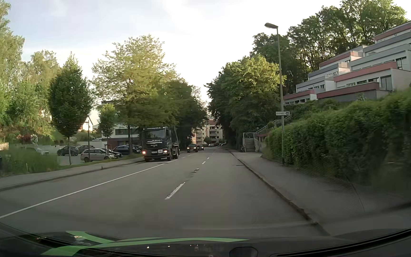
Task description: Follow the waypoints while adhering to traffic rules and regulations
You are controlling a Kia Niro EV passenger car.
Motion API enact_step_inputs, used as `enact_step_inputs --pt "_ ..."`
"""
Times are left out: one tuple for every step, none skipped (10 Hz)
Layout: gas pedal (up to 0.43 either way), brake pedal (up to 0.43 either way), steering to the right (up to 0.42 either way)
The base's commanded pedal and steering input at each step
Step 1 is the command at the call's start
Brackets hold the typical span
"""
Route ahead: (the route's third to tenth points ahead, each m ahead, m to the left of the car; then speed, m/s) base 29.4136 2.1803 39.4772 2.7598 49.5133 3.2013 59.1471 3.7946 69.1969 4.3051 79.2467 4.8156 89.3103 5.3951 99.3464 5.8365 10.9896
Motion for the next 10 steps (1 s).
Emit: enact_step_inputs --pt "0.0 0.104 -0.004" --pt "0.0 0.104 -0.004" --pt "0.0 0.104 -0.003" --pt "0.0 0.104 -0.004" --pt "0.02 0.104 -0.004" --pt "0.047 0.104 -0.004" --pt "0.028 0.098 -0.003" --pt "0.008 0.104 -0.004" --pt "0.0 0.104 -0.004" --pt "0.0 0.104 -0.006"
